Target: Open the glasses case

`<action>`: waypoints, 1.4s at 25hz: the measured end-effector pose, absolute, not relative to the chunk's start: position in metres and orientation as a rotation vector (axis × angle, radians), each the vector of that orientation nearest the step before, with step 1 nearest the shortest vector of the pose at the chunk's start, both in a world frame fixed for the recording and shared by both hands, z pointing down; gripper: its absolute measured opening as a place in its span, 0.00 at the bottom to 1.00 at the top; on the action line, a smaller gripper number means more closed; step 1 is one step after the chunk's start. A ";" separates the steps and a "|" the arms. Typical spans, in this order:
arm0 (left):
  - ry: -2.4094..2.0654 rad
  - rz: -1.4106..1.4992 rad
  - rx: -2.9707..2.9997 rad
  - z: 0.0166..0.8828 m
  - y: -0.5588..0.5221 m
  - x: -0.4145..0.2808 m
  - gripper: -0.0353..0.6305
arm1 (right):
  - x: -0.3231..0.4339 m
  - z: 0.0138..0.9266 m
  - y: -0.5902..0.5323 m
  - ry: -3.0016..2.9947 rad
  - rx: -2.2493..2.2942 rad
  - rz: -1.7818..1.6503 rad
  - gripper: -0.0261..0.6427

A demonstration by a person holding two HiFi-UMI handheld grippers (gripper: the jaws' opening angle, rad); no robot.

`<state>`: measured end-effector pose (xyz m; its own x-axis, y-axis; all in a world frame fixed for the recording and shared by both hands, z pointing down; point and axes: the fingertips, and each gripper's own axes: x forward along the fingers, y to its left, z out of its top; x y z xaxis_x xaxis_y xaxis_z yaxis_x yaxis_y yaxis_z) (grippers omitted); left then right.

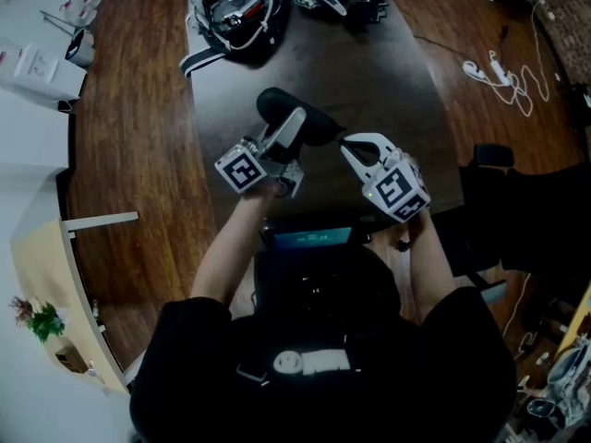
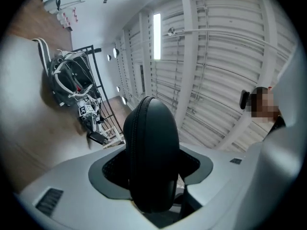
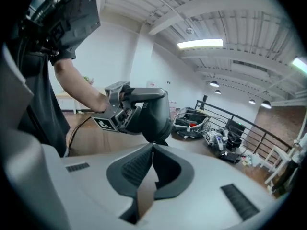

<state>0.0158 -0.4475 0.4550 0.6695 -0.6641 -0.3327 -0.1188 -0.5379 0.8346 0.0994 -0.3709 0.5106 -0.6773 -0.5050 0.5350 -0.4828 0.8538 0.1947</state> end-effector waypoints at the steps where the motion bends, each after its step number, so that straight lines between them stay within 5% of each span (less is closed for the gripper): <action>1: -0.624 -0.832 2.019 0.456 -0.450 0.015 0.46 | 0.100 0.513 -0.374 -2.414 0.755 -0.068 0.07; 3: -0.647 -0.854 1.977 0.457 -0.454 0.014 0.46 | 0.100 0.521 -0.378 -2.374 0.805 -0.075 0.11; 5: -0.654 -0.874 1.953 0.456 -0.457 0.015 0.46 | 0.095 0.529 -0.380 -2.355 0.799 -0.075 0.30; 10: -0.704 -0.901 1.934 0.455 -0.460 0.015 0.46 | 0.088 0.524 -0.393 -2.352 0.943 -0.093 0.31; 13: -0.727 -0.891 1.939 0.455 -0.457 0.017 0.46 | 0.090 0.526 -0.403 -2.262 1.003 -0.158 0.27; 15: -0.746 -0.858 1.956 0.458 -0.456 0.018 0.46 | 0.089 0.533 -0.400 -2.215 0.946 -0.203 0.09; 16: -0.756 -0.824 1.975 0.460 -0.455 0.019 0.45 | 0.090 0.538 -0.397 -2.191 0.910 -0.223 0.08; 35: -0.712 -0.364 2.334 0.487 -0.423 0.047 0.42 | 0.104 0.529 -0.394 -2.094 0.752 -0.280 0.07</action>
